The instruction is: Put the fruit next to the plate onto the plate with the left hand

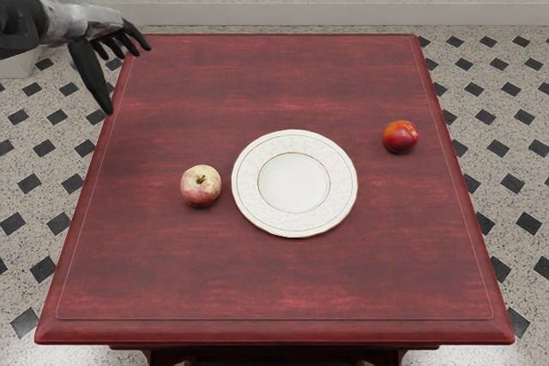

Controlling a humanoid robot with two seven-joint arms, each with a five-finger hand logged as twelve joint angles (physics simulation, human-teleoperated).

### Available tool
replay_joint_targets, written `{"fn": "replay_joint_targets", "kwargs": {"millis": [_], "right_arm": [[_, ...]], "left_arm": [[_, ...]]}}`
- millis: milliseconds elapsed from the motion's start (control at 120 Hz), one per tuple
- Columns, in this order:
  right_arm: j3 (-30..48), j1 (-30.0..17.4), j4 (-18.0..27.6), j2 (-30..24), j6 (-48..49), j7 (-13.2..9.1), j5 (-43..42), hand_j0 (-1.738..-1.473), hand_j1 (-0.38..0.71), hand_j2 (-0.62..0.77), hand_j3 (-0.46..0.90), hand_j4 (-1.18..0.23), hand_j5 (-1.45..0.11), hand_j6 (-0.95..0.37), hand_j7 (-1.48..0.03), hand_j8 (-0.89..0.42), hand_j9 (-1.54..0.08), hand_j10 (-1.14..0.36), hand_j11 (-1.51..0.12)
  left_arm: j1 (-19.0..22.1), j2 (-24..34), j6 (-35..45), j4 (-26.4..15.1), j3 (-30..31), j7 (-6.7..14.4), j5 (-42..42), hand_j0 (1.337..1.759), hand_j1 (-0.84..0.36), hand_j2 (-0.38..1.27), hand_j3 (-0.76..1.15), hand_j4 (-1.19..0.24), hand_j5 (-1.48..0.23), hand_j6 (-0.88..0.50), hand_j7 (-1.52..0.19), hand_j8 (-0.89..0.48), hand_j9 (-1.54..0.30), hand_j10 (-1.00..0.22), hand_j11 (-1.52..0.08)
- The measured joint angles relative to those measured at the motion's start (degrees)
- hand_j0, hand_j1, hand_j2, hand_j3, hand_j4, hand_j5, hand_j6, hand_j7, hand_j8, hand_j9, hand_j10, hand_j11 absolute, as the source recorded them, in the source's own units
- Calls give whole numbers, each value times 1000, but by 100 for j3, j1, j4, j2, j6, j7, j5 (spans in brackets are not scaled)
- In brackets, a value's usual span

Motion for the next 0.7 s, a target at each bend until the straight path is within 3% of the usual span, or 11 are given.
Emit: {"fn": "replay_joint_targets", "kwargs": {"millis": [142, 258, 525, 700], "right_arm": [[0, 0, 0, 0, 0, 0, 1, -1658, -318, -5, 0, -26, -34, -26, -33, -26, -33, -26, -33], [0, 0, 0, 0, 0, 0, 1, -1658, -318, -5, 0, -26, -34, -26, -34, -26, -34, -26, -34], [0, 0, 0, 0, 0, 0, -2, -1658, -318, -5, 0, -26, -34, -26, -33, -26, -34, -26, -34], [0, 0, 0, 0, 0, 0, 1, -1658, -318, -5, 0, -26, -34, -26, -33, -26, -34, -26, -33]], "left_arm": [[-784, -393, 503, -641, 850, 70, -605, 1658, 59, 49, 0, -244, -315, -245, -315, -244, -315, -244, -315], [-1176, -733, 760, -965, 1319, 174, -989, 1658, 59, 49, 0, -244, -315, -244, -315, -244, -315, -243, -315], [-1202, -1487, 1451, -1264, 1580, 1034, -1187, 1658, 58, 49, 0, -244, -316, -244, -316, -244, -316, -243, -316], [-1250, -2136, 1955, -1304, 1604, 1242, -1187, 1658, 58, 49, 0, -244, -316, -244, -316, -244, -316, -243, -316]]}}
